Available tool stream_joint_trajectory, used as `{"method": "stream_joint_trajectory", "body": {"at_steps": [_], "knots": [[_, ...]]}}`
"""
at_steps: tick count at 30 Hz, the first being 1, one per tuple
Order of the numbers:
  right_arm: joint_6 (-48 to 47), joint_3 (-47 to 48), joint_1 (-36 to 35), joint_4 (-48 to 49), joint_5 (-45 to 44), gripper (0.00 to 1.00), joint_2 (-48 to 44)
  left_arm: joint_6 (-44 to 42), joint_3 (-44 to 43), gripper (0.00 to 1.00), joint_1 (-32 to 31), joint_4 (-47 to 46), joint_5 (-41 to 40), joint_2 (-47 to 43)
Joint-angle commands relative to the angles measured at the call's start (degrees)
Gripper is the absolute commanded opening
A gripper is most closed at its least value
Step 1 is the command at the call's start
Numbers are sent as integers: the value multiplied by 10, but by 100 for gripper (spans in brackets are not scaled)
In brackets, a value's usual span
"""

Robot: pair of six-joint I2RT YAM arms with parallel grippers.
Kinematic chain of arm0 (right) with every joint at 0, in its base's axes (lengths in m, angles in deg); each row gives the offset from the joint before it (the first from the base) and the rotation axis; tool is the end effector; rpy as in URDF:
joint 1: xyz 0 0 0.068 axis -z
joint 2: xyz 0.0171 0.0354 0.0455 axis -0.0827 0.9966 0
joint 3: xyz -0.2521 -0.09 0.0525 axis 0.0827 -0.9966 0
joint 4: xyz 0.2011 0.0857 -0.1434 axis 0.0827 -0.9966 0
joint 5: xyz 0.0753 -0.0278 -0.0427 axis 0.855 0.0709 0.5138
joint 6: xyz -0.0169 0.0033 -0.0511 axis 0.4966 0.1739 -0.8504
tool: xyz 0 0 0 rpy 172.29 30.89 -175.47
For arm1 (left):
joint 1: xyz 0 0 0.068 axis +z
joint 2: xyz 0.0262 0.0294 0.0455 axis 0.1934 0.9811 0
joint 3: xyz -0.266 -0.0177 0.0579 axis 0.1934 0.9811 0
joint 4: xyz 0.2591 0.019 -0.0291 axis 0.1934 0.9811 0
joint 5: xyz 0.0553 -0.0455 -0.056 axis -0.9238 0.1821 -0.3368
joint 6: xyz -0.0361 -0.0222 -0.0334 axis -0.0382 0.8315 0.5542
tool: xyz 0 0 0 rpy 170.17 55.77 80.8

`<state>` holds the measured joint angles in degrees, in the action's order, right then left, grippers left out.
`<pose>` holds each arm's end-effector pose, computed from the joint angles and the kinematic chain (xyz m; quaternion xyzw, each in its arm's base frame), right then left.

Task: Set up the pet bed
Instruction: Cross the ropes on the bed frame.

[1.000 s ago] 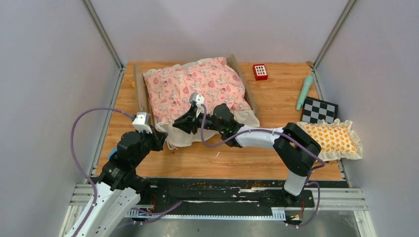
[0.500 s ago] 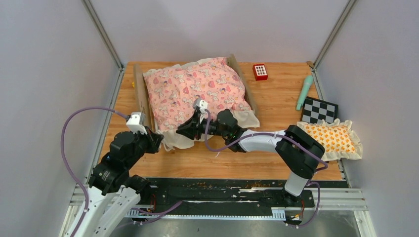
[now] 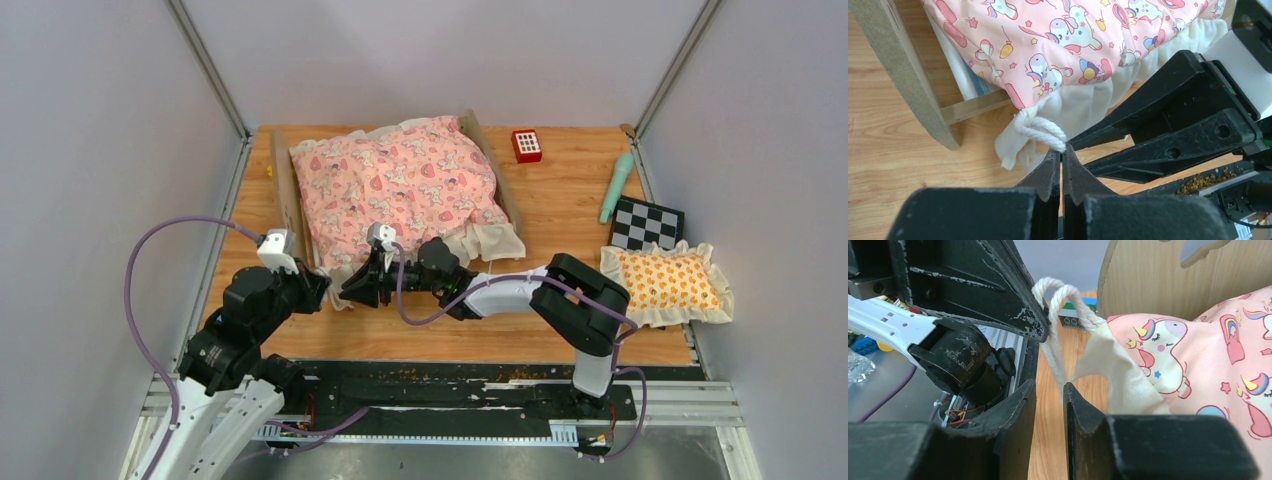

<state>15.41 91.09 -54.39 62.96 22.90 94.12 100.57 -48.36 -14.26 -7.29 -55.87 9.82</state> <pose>0.1874 0.3485 0.2151 -0.4251 0.5594 0.5638 0.4342 0.0817 -0.0375 0.3024 -0.0268 0.8405 -0.2297 0.4900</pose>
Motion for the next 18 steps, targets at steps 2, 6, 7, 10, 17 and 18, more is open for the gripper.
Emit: {"method": "stream_joint_trajectory", "body": {"at_steps": [2,6,7,10,17,18], "knots": [[3,34,-8,34,10,28,25,-4,-20,0,3,-7,9,7],[3,44,-9,34,7,28,39,-5,-18,0,3,-8,11,7],[4,48,-9,34,7,28,43,-4,-18,0,3,-7,11,7],[7,58,-10,34,11,27,53,-4,-17,0,3,-9,12,6],[12,62,-13,39,18,13,63,-3,-12,0,3,-11,11,5],[14,61,-13,42,19,10,63,-3,-12,0,3,-12,10,5]]}}
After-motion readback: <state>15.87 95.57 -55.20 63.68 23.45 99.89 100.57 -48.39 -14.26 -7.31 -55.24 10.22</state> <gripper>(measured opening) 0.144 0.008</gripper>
